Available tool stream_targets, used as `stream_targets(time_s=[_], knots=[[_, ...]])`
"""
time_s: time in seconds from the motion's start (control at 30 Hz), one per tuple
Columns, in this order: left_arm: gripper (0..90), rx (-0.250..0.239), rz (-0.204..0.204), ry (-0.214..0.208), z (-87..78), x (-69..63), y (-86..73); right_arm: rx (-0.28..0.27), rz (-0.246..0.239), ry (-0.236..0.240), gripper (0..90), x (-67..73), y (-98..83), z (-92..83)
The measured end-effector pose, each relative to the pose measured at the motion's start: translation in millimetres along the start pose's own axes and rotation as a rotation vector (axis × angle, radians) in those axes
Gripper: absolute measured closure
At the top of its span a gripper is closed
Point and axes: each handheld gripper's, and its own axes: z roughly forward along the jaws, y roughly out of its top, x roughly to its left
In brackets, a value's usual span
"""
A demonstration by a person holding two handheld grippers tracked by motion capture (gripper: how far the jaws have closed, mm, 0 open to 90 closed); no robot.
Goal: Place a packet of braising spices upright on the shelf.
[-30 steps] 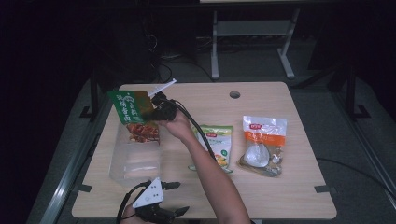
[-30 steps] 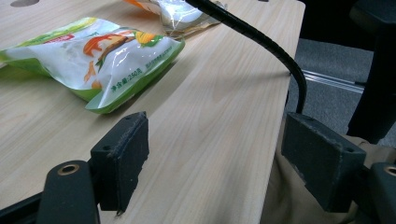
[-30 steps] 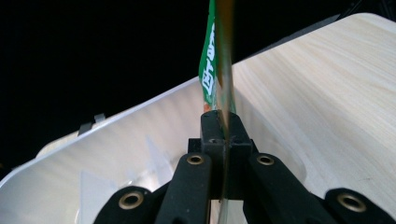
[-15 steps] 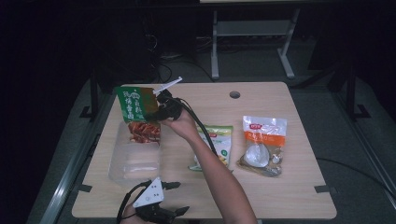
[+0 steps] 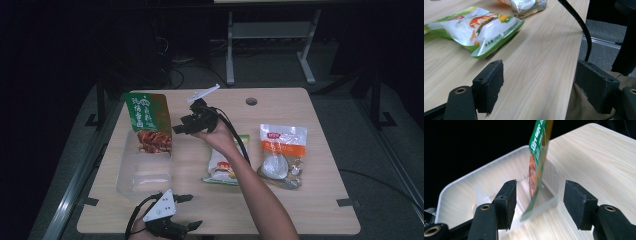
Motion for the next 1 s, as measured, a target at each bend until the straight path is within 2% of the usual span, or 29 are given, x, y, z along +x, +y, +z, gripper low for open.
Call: stream_targets(time_s=[0.23,0.53,1.0], knots=[[23.1,0.0,-0.007,-0.002,0.5,-0.9,0.0,0.001,0.007,-0.032,41.8,-3.8,-22.9,-30.6],[23.0,0.011,-0.006,-0.003,2.4,-1.2,-0.4,0.006,0.043,-0.084,40.4,-10.7,-52.9,-68.1],[23.1,0.014,-0.004,-0.005,3.4,-2.1,-0.8,0.019,0.087,-0.169,39.0,-20.9,-84.4,-115.1]])
